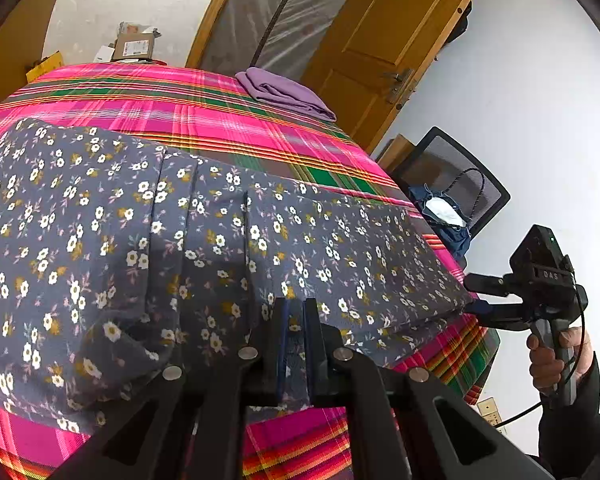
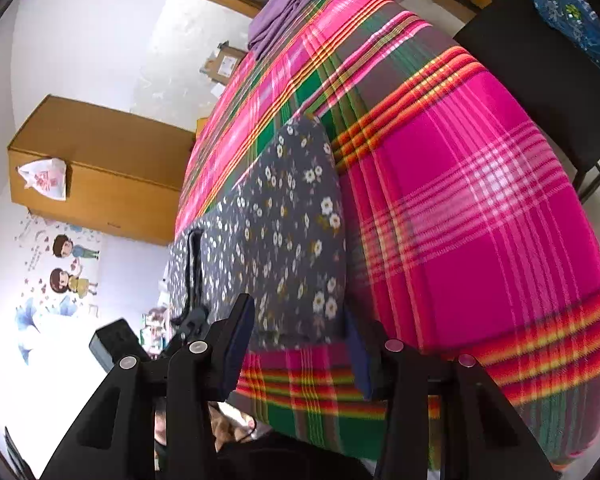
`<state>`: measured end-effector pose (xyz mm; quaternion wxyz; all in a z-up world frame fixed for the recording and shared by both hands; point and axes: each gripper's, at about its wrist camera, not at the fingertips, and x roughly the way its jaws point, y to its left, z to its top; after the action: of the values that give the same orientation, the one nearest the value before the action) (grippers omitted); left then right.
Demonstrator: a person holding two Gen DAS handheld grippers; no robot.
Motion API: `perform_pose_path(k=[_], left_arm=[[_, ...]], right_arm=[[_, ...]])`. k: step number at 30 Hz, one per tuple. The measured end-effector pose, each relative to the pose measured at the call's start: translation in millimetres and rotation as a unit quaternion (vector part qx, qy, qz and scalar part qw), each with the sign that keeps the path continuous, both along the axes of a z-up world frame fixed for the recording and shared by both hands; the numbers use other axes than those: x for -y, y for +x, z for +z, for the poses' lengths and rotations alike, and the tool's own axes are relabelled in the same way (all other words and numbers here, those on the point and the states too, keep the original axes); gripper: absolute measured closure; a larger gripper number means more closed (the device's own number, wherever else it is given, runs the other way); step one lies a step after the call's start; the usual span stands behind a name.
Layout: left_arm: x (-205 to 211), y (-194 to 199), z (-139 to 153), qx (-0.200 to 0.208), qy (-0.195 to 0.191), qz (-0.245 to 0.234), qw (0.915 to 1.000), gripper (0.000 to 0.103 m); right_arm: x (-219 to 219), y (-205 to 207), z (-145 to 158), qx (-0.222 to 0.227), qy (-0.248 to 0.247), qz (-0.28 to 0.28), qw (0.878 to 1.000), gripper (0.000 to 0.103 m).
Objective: Fold clothes
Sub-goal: 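Grasp the garment's folded end with the right gripper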
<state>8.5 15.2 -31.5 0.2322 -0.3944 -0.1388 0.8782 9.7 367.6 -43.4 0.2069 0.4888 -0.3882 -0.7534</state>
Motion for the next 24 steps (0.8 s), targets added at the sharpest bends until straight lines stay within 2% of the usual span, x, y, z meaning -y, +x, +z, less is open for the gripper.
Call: perform_pose_path(k=[13,18,19,20,21,24], left_arm=[[1,1,-3,-0.005,0.006,-0.001,1.0,0.097],[1,2,-3,-0.006,0.006,0.0,1.0,0.097],[1,1,-3,-0.006,0.006,0.0,1.0,0.097],[1,1,-3,-0.006,0.005,0.0,1.0,0.097],[1,1,-3,-0.005,0.005,0.0,1.0,0.097],[1,2,-1,-0.005,0.001,0.001,1.0,0.097]], right_arm=[[18,0,2,-0.058,0.03,-0.031,0.997,0.057],[28,-4,4,-0.075,0.055,-0.029,0.995,0.058],[29,-4,4,-0.076,0.058,-0.03,0.995,0.063],[30,-4,3,-0.076,0.06,-0.032,0.995,0.079],[29,-3,4,-0.079,0.058,-0.033,0.995,0.084],[27,1,7,-0.096,0.045,-0.033,0.994,0.086]])
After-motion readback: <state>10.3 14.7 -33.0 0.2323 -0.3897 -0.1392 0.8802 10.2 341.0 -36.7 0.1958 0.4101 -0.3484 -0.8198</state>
